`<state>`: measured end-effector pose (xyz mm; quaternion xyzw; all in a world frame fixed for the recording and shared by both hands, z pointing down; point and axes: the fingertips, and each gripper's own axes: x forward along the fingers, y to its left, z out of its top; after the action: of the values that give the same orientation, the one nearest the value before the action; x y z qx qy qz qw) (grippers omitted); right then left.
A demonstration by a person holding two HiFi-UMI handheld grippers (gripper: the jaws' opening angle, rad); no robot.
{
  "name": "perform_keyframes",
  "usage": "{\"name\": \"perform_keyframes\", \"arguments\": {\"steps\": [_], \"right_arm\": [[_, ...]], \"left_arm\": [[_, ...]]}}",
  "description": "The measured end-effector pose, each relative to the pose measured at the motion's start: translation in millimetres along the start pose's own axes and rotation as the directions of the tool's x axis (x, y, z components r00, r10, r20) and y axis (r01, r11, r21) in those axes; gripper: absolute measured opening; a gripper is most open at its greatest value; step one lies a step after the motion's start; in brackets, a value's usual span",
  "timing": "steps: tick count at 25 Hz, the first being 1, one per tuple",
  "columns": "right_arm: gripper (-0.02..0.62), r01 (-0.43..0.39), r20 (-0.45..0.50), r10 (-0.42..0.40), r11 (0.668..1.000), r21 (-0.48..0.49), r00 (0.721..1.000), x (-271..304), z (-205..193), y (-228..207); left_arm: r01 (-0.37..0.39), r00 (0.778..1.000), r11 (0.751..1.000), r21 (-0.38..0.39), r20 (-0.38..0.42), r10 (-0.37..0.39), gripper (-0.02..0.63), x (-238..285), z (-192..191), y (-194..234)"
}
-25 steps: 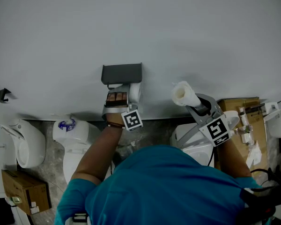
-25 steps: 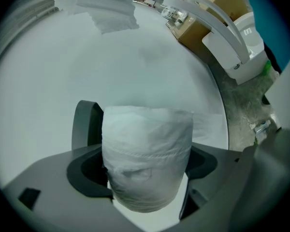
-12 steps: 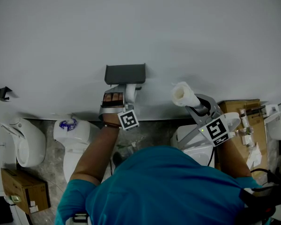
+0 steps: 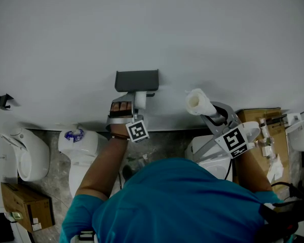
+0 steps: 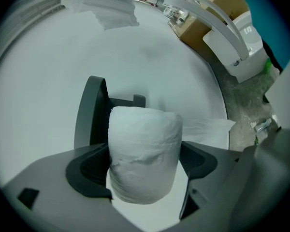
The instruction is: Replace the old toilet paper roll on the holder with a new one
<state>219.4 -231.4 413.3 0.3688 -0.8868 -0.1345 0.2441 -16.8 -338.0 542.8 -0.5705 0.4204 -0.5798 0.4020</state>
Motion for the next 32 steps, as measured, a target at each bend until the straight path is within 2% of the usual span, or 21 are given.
{"name": "perform_keyframes", "arguments": {"steps": [1,4,7,12,15,18,22,25,29,30,32], "right_arm": [[0.14,-0.001,-0.001,0.001,1.0,0.0,1.0,3.1,1.2,1.7],[0.14,-0.009,-0.004,0.009,1.0,-0.004,1.0,14.9,6.7,9.6],[0.14,-0.021,0.002,0.021,1.0,-0.008,1.0,22.5,12.8,13.3],[0.14,-0.027,0.032,0.027,0.999,-0.028,0.999,28.4,28.5,11.7],[0.14,-0.026,0.051,0.028,0.998,-0.05,0.998,36.5,44.2,9.5],[0.14,-0.027,0.053,0.031,0.997,-0.079,0.998,50.2,66.7,8.0],[0.14,-0.04,0.025,0.044,0.992,-0.122,0.999,73.5,97.4,8.6],[0.141,-0.068,-0.012,0.066,0.985,-0.16,0.998,94.5,117.7,13.3],[0.141,-0.111,-0.102,0.089,0.966,-0.233,0.991,132.4,138.3,23.0],[0.141,-0.121,-0.125,0.092,0.962,-0.246,0.988,142.5,141.8,25.1],[0.141,-0.145,-0.169,0.101,0.952,-0.27,0.98,162.7,147.5,30.3]], "left_arm": [[-0.007,1.0,1.0,0.0,-0.001,0.007,0.451,1.0,-3.7,0.8],[0.032,0.999,0.998,-0.046,0.016,-0.032,0.451,0.6,-11.5,-2.1],[0.084,0.996,0.987,-0.138,0.038,-0.08,0.453,-5.0,-15.0,-3.6],[0.12,0.992,0.945,-0.306,0.082,-0.099,0.453,-30.7,-22.7,9.8],[0.161,0.983,0.892,-0.422,0.149,-0.107,0.453,-49.0,-30.8,17.9],[0.222,0.964,0.801,-0.557,0.247,-0.096,0.453,-69.2,-46.6,30.7],[0.345,0.919,0.652,-0.676,0.386,-0.086,0.451,-94.8,-75.5,44.6],[0.456,0.87,0.51,-0.729,0.487,-0.08,0.451,-108.8,-97.4,51.6],[0.577,0.805,0.295,-0.761,0.591,-0.052,0.445,-117.6,-131.8,62.4],[0.6,0.792,0.243,-0.762,0.61,-0.042,0.434,-118.4,-140.6,64.3],[0.63,0.771,0.152,-0.761,0.637,-0.004,0.355,-120.3,-158.7,69.6]]}}
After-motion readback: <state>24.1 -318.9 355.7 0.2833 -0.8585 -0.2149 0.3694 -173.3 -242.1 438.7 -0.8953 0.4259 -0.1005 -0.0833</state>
